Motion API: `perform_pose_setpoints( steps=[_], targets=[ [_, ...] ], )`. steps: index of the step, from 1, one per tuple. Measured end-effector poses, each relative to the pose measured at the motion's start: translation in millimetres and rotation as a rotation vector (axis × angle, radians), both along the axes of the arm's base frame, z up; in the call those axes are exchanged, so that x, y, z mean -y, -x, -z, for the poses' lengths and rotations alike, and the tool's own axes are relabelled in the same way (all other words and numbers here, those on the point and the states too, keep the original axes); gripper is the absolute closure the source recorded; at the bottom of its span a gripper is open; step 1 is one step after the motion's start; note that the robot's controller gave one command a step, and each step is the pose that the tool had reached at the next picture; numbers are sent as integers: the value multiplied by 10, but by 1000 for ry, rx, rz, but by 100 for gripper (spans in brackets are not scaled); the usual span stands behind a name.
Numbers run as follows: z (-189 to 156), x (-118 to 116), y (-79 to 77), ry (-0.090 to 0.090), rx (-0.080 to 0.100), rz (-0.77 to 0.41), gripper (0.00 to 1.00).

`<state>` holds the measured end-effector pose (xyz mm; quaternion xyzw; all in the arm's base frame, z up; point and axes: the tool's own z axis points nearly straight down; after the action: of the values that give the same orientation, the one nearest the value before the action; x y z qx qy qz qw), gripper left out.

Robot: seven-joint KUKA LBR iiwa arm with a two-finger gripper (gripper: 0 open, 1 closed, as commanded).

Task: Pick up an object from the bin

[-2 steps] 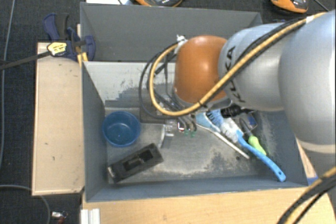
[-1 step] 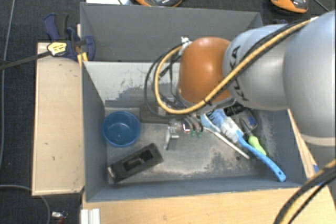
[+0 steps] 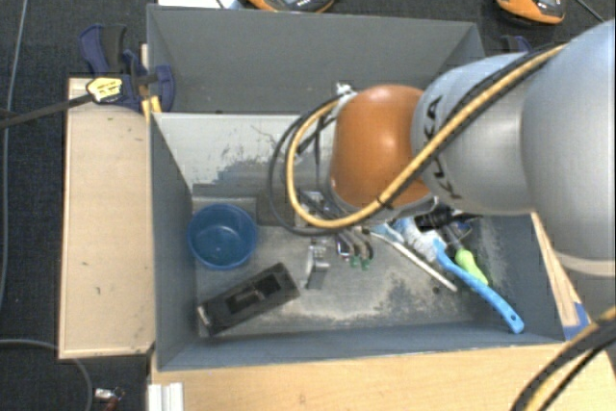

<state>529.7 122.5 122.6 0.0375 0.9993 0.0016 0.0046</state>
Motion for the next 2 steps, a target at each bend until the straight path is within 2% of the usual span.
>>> perform_pose_setpoints(
  steps=[1,2],
  targets=[
    [28,-115,16,-1,-1,15,0],
    [-206,-37,16,-2,5,36,0]
  ],
)
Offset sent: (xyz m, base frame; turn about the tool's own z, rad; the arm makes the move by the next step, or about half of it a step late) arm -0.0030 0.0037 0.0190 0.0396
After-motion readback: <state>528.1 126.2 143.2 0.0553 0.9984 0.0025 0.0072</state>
